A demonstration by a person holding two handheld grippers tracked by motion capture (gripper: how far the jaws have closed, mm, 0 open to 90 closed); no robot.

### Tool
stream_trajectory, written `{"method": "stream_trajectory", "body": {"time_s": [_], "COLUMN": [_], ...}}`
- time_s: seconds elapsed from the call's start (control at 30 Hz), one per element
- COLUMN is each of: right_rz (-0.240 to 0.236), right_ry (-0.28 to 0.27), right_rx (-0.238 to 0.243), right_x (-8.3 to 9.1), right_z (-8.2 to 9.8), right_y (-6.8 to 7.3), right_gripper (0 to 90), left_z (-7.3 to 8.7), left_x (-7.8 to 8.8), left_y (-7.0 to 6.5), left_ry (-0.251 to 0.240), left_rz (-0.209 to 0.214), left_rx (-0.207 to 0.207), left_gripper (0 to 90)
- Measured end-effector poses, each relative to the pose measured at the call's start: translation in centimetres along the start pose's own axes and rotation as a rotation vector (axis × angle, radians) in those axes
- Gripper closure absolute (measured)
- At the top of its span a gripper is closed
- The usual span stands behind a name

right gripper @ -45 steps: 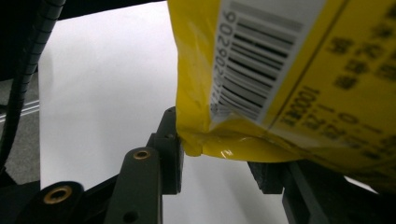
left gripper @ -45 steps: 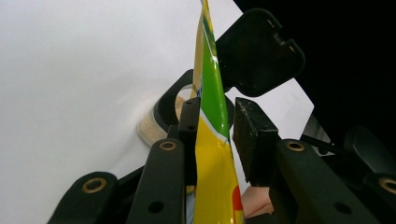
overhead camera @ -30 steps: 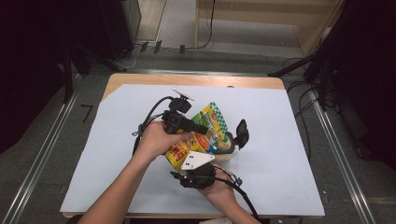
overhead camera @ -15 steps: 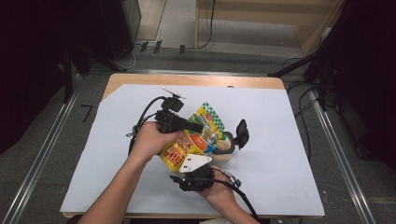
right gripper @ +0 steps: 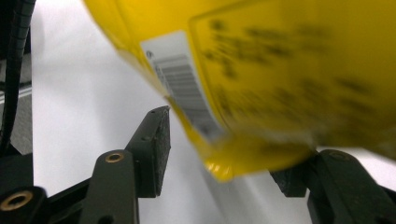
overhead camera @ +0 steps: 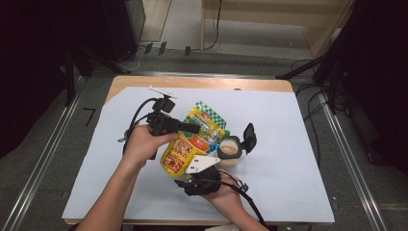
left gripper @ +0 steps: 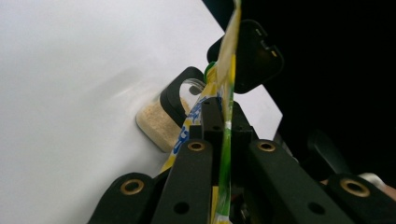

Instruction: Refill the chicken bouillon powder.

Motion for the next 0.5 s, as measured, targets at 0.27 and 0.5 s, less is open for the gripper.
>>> {"method": "stream_trajectory", "body": {"time_s": [0.27,0.5], "right_rz": [0.008,0.018], "right_ry": [-0.027,-0.034], "right_rx": [-0.027,-0.052], "right_x": [0.4,0.6], "right_z": [-0.4,-0.7], "right_y": [-0.7,-1.4], "right_gripper": [45.9,45.9], "left_z": [-0.2,-0.5], "left_x": [2.3,4.3], "left_y": [0.6,1.7], "left_ry": [-0.071,-0.143], "left_rz": [-0.019,-0.058], "left_rx": [0.004,0.005], "left_gripper": [90.0,90.0]}}
Point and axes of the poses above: each handheld gripper's, and its own axes: x roughly backward along the jaws, z roughly out of its underside, y roughly to its left, the point moved 3 cm from there along -x, roughly forward along the jaws, and after that the axes turned 8 degrees about -y, right-handed, at the moved point
